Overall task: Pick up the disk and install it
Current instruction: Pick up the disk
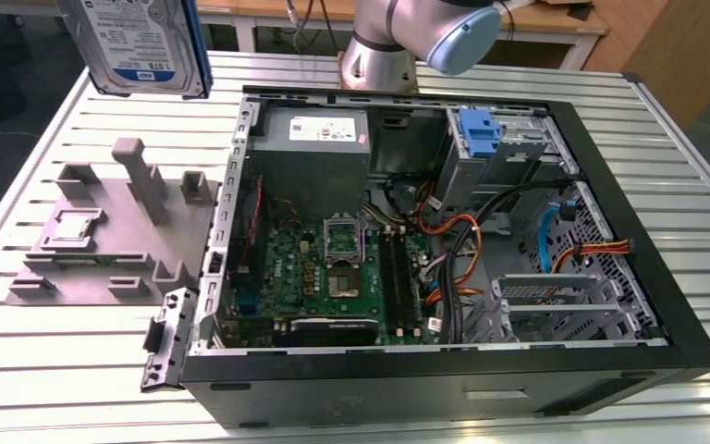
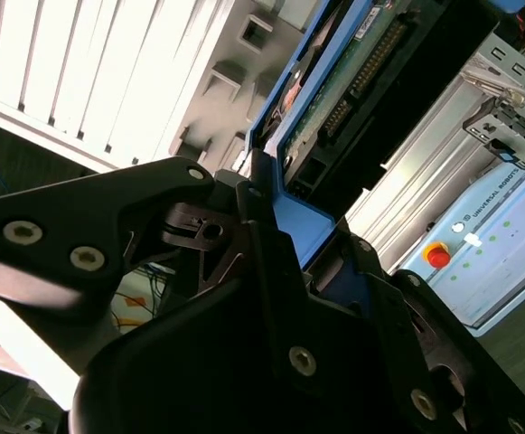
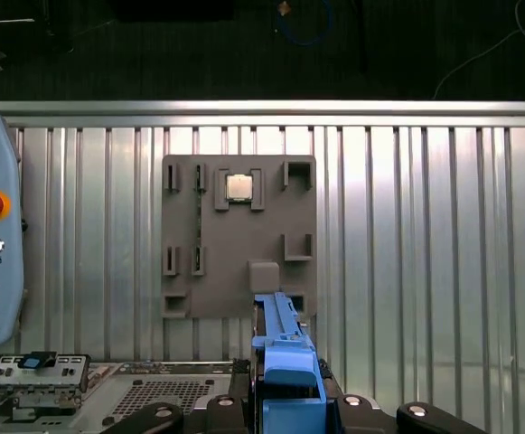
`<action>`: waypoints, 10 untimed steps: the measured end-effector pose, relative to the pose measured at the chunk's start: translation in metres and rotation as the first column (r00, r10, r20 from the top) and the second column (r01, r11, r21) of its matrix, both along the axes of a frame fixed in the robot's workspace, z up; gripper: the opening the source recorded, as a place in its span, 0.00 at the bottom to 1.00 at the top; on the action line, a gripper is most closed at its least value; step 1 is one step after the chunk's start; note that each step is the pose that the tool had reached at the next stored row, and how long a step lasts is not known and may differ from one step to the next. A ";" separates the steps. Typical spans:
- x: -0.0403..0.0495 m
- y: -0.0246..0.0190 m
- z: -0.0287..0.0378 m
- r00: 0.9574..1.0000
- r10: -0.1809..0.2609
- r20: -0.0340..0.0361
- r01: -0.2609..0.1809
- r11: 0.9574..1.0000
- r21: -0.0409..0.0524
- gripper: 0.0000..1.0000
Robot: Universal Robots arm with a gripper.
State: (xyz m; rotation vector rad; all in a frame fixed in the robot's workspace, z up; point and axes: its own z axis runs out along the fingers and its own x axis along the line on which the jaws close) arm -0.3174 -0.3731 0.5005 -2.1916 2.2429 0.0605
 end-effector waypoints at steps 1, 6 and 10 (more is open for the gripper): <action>0.0006 0.0000 0.0000 1.000 0.000 0.000 0.000 1.000 0.000 0.37; 0.0036 0.0000 0.0000 1.000 0.000 0.000 0.000 1.000 0.000 0.37; 0.0063 0.0000 -0.0001 1.000 0.000 0.000 0.000 1.000 0.000 0.37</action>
